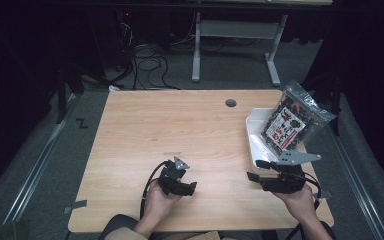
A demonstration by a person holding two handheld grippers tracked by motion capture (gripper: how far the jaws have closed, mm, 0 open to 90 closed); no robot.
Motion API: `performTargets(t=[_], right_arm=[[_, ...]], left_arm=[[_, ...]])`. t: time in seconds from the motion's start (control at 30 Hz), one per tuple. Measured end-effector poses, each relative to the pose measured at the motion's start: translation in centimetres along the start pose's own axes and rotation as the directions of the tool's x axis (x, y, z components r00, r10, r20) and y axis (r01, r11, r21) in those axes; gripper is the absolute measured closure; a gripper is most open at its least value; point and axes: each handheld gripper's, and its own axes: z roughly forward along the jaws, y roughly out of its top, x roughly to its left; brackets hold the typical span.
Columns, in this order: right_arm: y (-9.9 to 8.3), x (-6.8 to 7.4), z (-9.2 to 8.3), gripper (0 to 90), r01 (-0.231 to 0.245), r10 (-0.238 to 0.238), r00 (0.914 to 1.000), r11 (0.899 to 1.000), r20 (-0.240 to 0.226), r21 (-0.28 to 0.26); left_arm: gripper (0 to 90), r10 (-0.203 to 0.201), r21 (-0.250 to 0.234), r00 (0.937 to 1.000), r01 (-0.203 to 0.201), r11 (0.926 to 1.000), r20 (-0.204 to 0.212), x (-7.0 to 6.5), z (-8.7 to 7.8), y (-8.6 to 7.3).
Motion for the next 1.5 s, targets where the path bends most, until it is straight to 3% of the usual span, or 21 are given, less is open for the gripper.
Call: performTargets(t=[0.37, 0.83, 1.5], right_arm=[[-1.4, 0.5, 2.5, 42.7, -0.008, 0.009, 0.9998, 0.998, -0.016, 0.057], [-2.5, 0.8, 5.2, 42.7, 0.017, -0.015, 0.9998, 0.993, -0.016, 0.118], [-3.2, 0.7, 7.2, 42.5, 0.034, -0.036, 0.9993, 0.985, 0.006, 0.167]], left_arm=[[25.5, 0.002, -0.005, 1.0, -0.002, 1.0, 0.001, 0.0, -0.1, 0.0], [25.5, 0.001, -0.006, 1.0, -0.001, 1.0, 0.005, 0.0, -0.1, 0.0], [25.5, 0.003, -0.017, 1.0, -0.003, 0.9999, 0.005, -0.1, -0.1, 0.0]])
